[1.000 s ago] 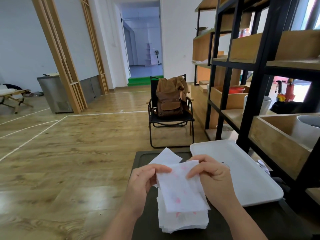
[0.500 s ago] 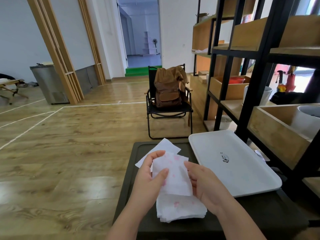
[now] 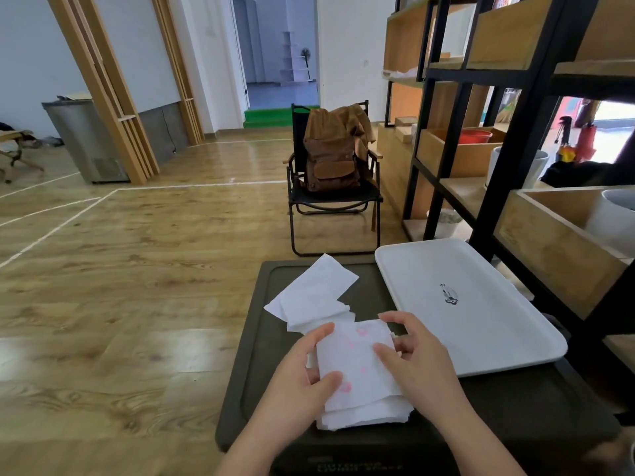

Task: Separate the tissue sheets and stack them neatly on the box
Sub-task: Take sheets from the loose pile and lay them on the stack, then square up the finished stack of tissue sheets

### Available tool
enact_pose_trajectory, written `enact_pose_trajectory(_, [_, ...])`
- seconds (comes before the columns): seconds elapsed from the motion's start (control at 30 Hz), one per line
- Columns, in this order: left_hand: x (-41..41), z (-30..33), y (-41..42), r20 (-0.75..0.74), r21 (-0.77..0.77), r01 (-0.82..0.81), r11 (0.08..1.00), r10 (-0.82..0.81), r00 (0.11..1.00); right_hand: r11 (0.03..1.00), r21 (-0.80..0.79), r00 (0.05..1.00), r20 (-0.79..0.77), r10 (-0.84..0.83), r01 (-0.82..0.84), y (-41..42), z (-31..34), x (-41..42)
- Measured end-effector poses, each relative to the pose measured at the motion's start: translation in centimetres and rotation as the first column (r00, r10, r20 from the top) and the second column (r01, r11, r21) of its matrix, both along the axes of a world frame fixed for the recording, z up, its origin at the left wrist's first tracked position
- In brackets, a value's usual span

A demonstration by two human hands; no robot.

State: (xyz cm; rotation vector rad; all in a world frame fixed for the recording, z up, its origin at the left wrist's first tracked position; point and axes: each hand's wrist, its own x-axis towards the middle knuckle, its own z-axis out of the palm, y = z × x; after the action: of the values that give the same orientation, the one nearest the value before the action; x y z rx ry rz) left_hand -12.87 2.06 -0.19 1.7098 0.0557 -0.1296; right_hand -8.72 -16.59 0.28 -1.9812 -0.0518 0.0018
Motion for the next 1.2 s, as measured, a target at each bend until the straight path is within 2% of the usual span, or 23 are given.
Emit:
enact_pose_trajectory(0.17, [-0.3,-0.7,0.8,0.026,0.173,-0.032,0.984,0.028,0.999,0.994,-0.112,0.999,0.048,0.01,-0.005,-0.2,-1.2,0.0])
enact_pose_trajectory(0.33, [-0.9,-0.4,1.7,0.077,0.375,-0.065,0.925,0.039,0.996,0.967,-0.252,0.993,0.122,-0.003,0.034,-0.5,-1.3,0.1])
enact_pose_trajectory(0.47, [-1.2,0.0,1.7,0.337,0.379,-0.26,0.888,0.129,0.933,0.968,-0.224,0.947,0.318,-0.034,0.11,-1.0,-0.7,-0.4])
enact_pose_trajectory(0.53, [-1.0,-0.1,1.2,0.398,0.395,-0.232,0.889,0.062,0.915,0.969,-0.236,0.923,0.383,0.021,0.076,-1.0,-0.4,-0.7])
enact_pose_trajectory(0.67, [-0.4,-1.4,0.1,0.355,0.5,-0.101,0.86,-0.097,0.93,0.925,-0.365,0.953,0.229,0.201,-0.107,-0.4,-1.2,-0.6])
enact_pose_trajectory(0.77, [-0.2,-2.5,0.5,0.269,0.511,-0.049,0.858,-0.106,0.957,0.911,-0.377,0.965,0.127,0.228,-0.166,-0.5,-1.9,-0.3])
enact_pose_trajectory(0.87, [0.7,-1.6,1.4,0.196,0.492,0.033,0.87,-0.147,0.969,0.913,-0.367,0.963,0.127,0.236,-0.176,-0.6,-2.3,-0.3])
enact_pose_trajectory(0.93, [3.1,-0.3,2.1,0.196,0.493,-0.005,0.87,-0.106,0.975,0.912,-0.37,0.964,0.124,0.237,-0.177,-0.6,-2.3,-0.2])
enact_pose_trajectory(1.0, [7.3,1.0,2.7,0.265,0.499,-0.138,0.856,0.001,0.964,0.911,-0.37,0.966,0.108,0.236,-0.181,-0.6,-2.1,-0.2])
enact_pose_trajectory(1.1, [15.6,1.3,3.1,0.341,0.568,-0.307,0.764,0.121,0.932,0.902,-0.384,0.966,0.083,0.246,-0.197,-0.4,-1.9,-0.3])
enact_pose_trajectory(1.2, [22.8,-0.5,3.7,0.207,0.734,-0.217,0.644,0.092,0.974,0.894,-0.395,0.961,0.083,0.263,-0.211,-0.4,-1.7,-0.2])
